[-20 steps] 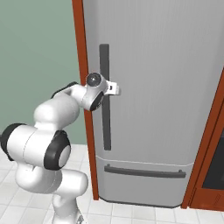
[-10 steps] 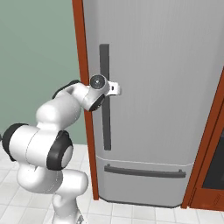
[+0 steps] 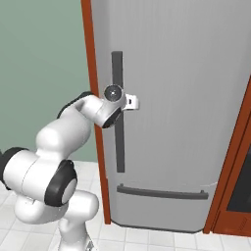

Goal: Retrieve the chicken drumstick from the fridge and place it on the saucepan with marinade on the stove.

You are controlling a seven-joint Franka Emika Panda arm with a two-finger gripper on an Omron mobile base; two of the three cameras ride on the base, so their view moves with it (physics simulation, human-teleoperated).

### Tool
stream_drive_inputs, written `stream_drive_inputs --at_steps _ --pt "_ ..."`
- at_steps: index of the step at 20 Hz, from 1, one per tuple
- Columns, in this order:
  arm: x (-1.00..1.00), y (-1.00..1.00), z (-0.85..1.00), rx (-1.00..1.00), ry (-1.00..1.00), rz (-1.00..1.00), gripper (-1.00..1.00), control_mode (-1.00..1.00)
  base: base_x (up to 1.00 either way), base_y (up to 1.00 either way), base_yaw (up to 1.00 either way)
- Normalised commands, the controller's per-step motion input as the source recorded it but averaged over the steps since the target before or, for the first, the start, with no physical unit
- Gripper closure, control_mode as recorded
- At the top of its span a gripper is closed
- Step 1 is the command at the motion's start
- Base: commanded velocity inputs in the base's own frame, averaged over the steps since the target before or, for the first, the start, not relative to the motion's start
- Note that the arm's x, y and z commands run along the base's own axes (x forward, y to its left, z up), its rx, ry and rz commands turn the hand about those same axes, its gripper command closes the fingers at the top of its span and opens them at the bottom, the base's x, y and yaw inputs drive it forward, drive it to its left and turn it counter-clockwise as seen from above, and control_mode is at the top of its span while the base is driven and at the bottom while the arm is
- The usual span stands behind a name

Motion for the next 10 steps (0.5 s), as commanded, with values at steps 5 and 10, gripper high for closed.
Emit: stream_drive_inputs --at_steps 5,10 --pt "-0.72 -0.79 0.0 0.0 0.11 0.0 1.0 -1.0 0.0 0.0 0.0" --pt "-0.34 -0.89 -0.15 0.0 0.19 0.01 1.0 -1.0 0.0 0.0 0.0"
